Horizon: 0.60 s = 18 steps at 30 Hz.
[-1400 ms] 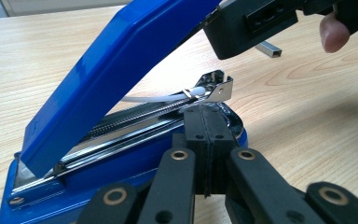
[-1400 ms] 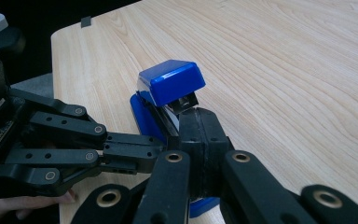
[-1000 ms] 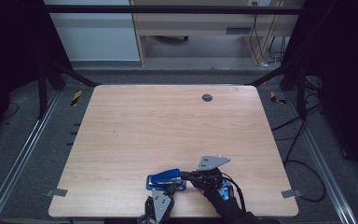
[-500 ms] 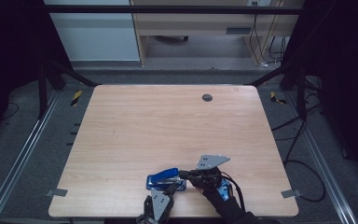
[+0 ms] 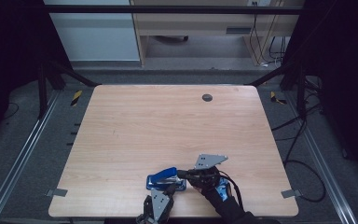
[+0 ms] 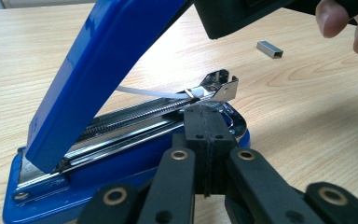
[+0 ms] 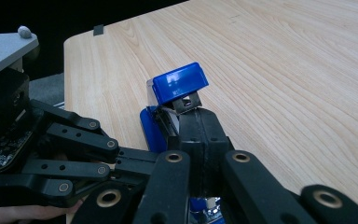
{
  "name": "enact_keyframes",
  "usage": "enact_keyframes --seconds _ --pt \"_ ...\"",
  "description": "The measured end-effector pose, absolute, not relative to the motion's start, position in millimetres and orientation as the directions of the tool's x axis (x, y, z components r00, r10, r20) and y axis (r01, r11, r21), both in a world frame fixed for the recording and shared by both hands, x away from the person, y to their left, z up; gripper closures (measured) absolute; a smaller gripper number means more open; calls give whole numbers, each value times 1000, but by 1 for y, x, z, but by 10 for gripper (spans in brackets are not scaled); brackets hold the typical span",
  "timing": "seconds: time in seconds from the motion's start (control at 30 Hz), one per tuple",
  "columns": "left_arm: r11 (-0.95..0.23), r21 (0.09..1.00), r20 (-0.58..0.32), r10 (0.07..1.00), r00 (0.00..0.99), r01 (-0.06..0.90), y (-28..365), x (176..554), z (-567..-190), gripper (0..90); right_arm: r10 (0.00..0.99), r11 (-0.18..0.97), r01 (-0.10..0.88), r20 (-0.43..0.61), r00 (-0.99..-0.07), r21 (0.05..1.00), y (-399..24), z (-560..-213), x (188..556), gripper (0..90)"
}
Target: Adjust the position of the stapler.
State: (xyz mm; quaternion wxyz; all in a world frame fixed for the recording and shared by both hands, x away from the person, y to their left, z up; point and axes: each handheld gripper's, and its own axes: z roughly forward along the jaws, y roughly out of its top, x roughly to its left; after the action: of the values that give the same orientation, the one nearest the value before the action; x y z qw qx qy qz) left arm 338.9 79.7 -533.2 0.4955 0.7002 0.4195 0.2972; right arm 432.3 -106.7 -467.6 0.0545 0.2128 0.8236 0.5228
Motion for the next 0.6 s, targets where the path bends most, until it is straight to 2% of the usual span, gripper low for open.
enact_keyframes --seconds 0.6 --pt "-146 942 -17 879 477 303 81 340 -533 897 382 351 280 136 -914 893 -98 -460 435 900"
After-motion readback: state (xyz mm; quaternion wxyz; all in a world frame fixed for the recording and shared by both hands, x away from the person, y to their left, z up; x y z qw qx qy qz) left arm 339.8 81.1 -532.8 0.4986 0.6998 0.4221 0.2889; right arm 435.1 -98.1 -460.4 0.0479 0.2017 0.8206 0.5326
